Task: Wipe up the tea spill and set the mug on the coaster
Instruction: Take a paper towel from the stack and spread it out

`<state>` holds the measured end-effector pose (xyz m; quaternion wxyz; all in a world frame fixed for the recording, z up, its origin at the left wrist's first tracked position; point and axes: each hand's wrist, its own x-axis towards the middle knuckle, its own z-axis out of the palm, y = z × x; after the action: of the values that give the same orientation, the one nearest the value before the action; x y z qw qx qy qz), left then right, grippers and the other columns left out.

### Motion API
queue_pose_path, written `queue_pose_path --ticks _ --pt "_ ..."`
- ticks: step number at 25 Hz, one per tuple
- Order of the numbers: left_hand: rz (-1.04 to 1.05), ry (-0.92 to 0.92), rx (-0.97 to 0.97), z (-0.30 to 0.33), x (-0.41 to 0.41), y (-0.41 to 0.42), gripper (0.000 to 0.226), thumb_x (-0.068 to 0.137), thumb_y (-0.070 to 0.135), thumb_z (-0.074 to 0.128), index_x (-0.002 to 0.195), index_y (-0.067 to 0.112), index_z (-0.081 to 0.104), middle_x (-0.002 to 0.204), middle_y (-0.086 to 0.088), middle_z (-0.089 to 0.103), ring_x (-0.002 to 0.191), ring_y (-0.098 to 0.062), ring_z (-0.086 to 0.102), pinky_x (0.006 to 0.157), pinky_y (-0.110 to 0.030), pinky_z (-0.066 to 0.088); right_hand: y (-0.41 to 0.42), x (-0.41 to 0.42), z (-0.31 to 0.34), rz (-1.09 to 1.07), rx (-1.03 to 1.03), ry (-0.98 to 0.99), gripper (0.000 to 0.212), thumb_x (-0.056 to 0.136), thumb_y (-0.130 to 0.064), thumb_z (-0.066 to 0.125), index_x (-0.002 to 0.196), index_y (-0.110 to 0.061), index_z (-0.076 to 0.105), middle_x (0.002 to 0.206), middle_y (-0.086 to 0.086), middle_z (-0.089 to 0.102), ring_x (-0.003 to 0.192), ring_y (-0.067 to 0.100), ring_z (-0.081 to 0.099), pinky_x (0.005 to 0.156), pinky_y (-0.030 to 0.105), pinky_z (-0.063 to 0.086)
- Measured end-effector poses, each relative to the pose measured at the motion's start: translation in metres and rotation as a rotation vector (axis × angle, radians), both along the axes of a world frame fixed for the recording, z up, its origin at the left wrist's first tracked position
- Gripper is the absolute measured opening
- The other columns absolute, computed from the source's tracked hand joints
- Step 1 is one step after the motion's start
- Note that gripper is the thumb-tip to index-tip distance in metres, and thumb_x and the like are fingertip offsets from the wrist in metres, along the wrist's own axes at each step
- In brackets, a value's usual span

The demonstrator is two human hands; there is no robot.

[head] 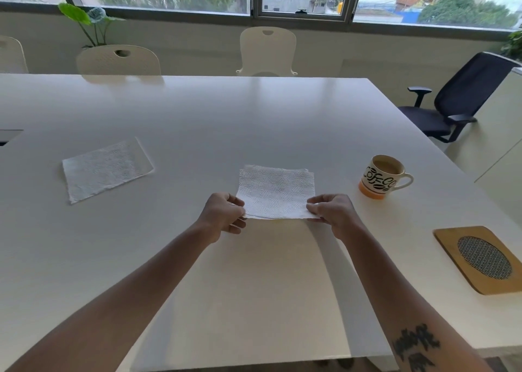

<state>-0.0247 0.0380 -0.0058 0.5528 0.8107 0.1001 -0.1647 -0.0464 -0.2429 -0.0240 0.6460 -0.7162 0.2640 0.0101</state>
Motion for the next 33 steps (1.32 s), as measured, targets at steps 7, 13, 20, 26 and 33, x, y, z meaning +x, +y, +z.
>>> queue_pose_path --ticks 7,13,20,26,33 --pt "-0.123 0.11 0.067 -0.002 -0.012 0.016 0.02 0.093 0.001 0.071 0.113 0.001 0.068 0.082 -0.014 0.078 0.054 -0.019 0.073 0.048 -0.024 0.052 0.001 -0.008 0.006 0.106 -0.216 0.136 0.013 0.08 0.004 0.086 0.089 -0.003 0.081 0.084 0.016 0.074 0.068 0.021 0.067 0.074 0.034 0.061" --pt "-0.3 0.075 0.355 0.018 0.013 0.038 0.011 0.094 0.012 0.072 0.104 0.012 0.07 0.075 -0.003 0.082 0.05 -0.014 0.074 0.044 -0.018 0.044 -0.007 -0.006 0.038 0.203 -0.647 0.292 0.017 0.082 -0.032 0.09 0.091 -0.019 0.083 0.079 0.005 0.078 0.064 0.023 0.076 0.063 0.034 0.066" --pt "-0.39 -0.519 0.508 -0.01 0.039 0.012 0.05 0.093 0.008 0.066 0.143 0.001 0.062 0.137 -0.019 0.069 0.13 -0.032 0.065 0.115 -0.043 0.049 0.058 0.027 0.016 0.445 -0.972 -0.226 0.069 0.099 -0.05 0.065 0.154 -0.009 0.052 0.152 0.013 0.057 0.139 0.033 0.055 0.117 0.045 0.045" --pt "-0.554 -0.446 0.709 -0.04 0.051 -0.004 0.073 0.106 0.031 0.053 0.168 0.006 0.026 0.178 -0.009 0.02 0.168 -0.026 0.008 0.13 -0.067 0.0 0.091 0.051 -0.028 0.745 -1.161 -0.149 0.085 0.106 -0.065 0.02 0.17 -0.013 0.0 0.18 0.005 -0.007 0.165 0.017 -0.013 0.133 0.053 -0.005" --pt "-0.569 -0.522 0.756 -0.052 0.049 0.013 0.074 0.108 0.034 0.044 0.171 0.008 0.016 0.181 -0.004 0.01 0.168 -0.02 -0.001 0.131 -0.06 -0.011 0.096 0.053 -0.04 0.781 -1.269 -0.131 0.09 0.102 -0.07 0.007 0.169 -0.01 -0.002 0.179 0.004 -0.01 0.164 0.016 -0.014 0.132 0.053 -0.01"
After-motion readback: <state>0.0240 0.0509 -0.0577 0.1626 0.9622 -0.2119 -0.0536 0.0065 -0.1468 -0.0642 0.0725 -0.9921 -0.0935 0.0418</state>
